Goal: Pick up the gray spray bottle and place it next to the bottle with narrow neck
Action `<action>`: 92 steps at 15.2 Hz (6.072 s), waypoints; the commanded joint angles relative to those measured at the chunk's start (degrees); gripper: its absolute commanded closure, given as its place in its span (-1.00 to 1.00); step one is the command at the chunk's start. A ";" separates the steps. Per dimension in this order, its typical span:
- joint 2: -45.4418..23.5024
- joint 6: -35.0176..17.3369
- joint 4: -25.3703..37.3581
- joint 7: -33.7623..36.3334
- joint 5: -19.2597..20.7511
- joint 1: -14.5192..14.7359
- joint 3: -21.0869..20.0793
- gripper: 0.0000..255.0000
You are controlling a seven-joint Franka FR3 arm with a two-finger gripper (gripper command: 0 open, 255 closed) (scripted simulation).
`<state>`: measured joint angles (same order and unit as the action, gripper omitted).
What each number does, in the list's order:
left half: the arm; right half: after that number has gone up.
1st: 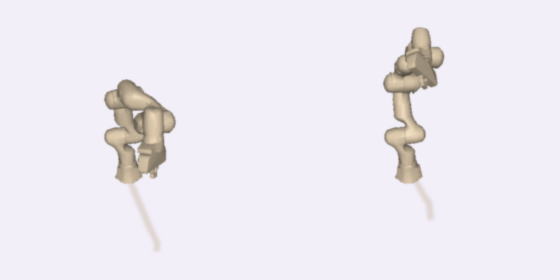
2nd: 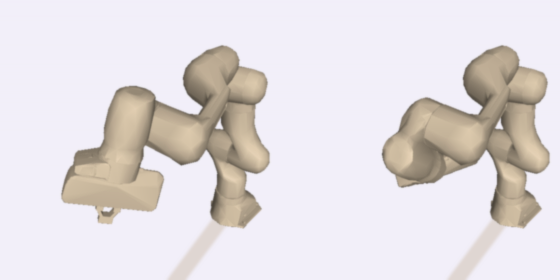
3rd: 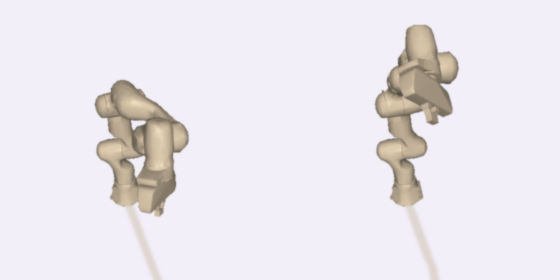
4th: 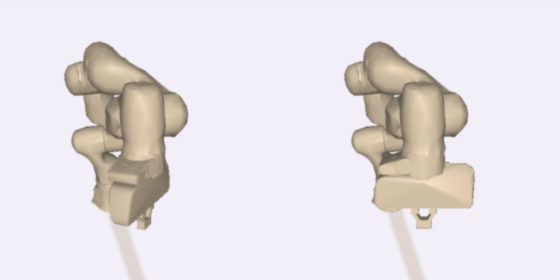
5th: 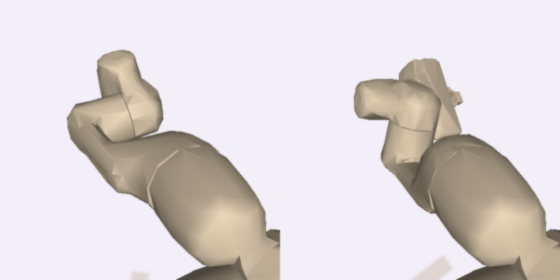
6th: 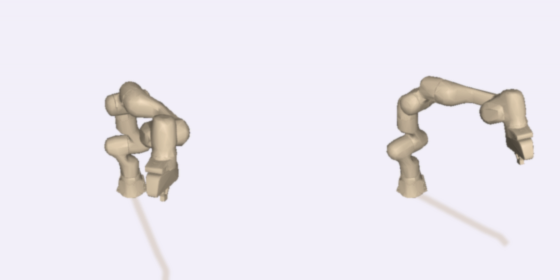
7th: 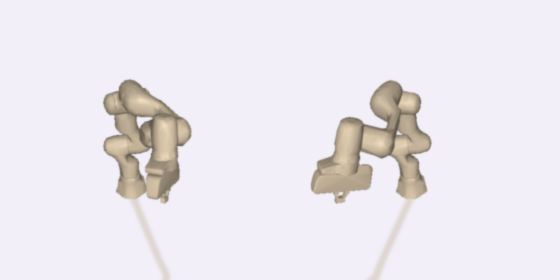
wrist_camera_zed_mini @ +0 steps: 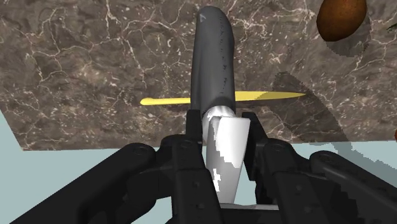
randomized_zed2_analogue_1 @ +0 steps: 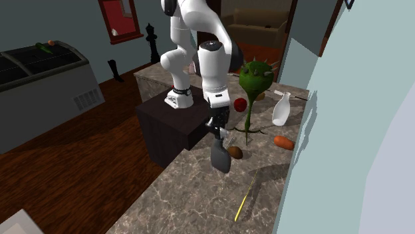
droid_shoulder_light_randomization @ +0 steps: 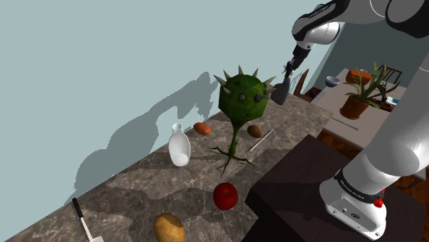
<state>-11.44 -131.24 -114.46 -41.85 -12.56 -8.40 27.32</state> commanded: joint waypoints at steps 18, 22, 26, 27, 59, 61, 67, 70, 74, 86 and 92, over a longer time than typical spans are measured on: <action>5.15 13.31 9.02 3.63 4.36 0.64 0.89 1.00; 5.71 16.23 11.47 4.11 4.84 0.66 0.96 1.00; 6.05 19.20 14.17 4.49 5.17 0.64 1.02 1.00; 6.10 19.96 14.88 4.57 5.22 0.63 1.03 1.00; 8.32 22.14 16.74 41.43 12.44 18.51 -15.93 1.00; 6.88 22.56 18.56 43.85 12.59 19.75 -17.04 1.00; 1.23 24.54 26.01 50.75 13.11 23.46 -20.01 1.00; -2.39 26.05 31.04 53.98 13.41 25.32 -21.26 1.00; -8.27 28.84 39.55 58.00 13.83 27.83 -22.64 1.00; -23.92 35.08 61.07 64.72 14.56 32.69 -24.32 1.00; -21.94 29.13 53.14 65.02 14.69 32.83 -24.32 1.00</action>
<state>-33.49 -101.22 -60.38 23.15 2.12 24.44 3.00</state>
